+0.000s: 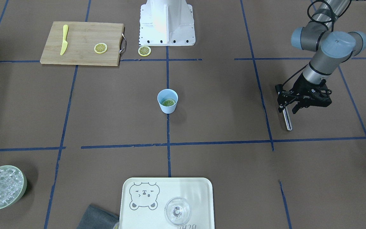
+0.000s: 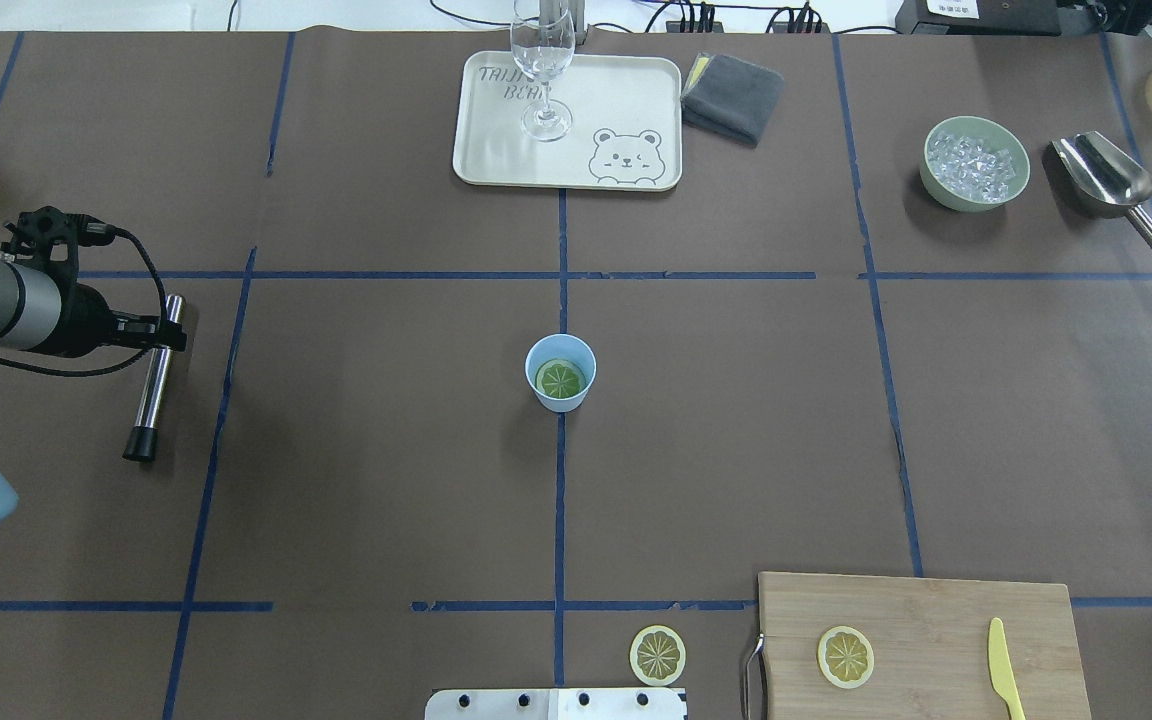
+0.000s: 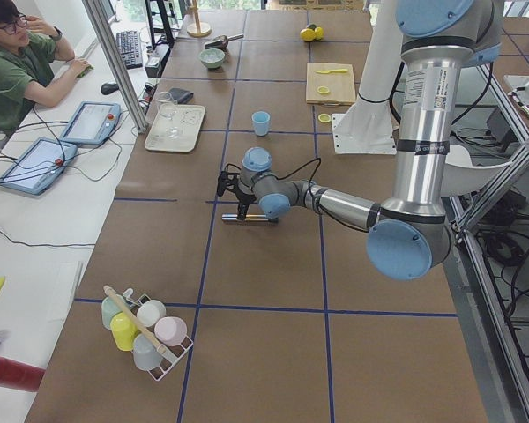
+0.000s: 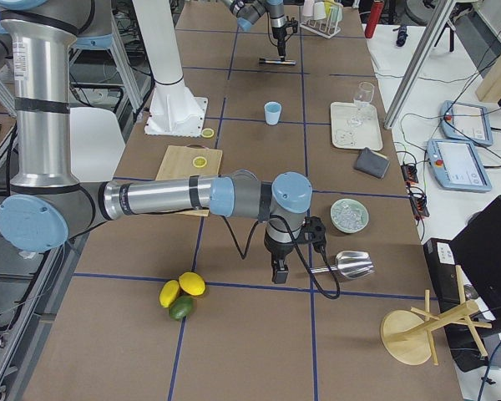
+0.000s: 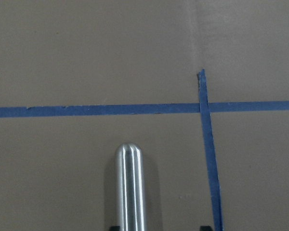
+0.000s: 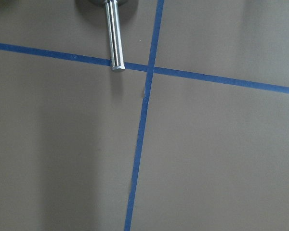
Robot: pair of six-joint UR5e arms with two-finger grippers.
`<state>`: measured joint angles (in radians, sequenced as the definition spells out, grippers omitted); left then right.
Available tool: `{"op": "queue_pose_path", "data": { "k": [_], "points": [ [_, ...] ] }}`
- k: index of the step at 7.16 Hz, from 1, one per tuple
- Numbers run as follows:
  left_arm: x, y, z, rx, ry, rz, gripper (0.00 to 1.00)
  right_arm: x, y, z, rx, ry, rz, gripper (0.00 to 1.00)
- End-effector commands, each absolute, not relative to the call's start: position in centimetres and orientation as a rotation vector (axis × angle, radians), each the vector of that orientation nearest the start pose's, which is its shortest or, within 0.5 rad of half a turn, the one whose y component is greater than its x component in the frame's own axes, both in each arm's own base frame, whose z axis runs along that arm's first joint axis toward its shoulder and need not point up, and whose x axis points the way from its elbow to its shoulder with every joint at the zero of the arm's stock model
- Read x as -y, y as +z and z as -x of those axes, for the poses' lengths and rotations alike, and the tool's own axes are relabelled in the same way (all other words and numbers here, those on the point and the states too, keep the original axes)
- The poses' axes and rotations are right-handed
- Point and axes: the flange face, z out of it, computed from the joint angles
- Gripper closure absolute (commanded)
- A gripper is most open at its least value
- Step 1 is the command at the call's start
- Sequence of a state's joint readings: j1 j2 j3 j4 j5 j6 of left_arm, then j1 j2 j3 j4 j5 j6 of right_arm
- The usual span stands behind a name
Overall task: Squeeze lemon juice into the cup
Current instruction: 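Reach the left gripper down and grasp the metal muddler rod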
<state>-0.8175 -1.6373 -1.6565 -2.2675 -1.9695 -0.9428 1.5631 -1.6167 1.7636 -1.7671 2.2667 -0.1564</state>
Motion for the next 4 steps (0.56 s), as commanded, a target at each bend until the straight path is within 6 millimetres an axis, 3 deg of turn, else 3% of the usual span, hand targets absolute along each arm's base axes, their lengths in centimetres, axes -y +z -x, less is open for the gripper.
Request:
{"op": "queue_pose_path", "data": {
  "k": [1,3,4],
  "points": [
    [47.9,52.0,-32.0,-0.850,0.006,-0.263,0.37,46.5,61.2,-6.6,0.699,-0.139,-0.002,0.00],
    [49.4,51.8,-33.3,-0.846,0.004,-0.265,0.38,46.5,61.2,-6.6,0.697,-0.141,-0.002,0.00],
    [49.3,51.9,-33.3,-0.845,0.003,-0.264,0.46,46.5,61.2,-6.6,0.697,-0.140,-0.003,0.00]
  ]
}}
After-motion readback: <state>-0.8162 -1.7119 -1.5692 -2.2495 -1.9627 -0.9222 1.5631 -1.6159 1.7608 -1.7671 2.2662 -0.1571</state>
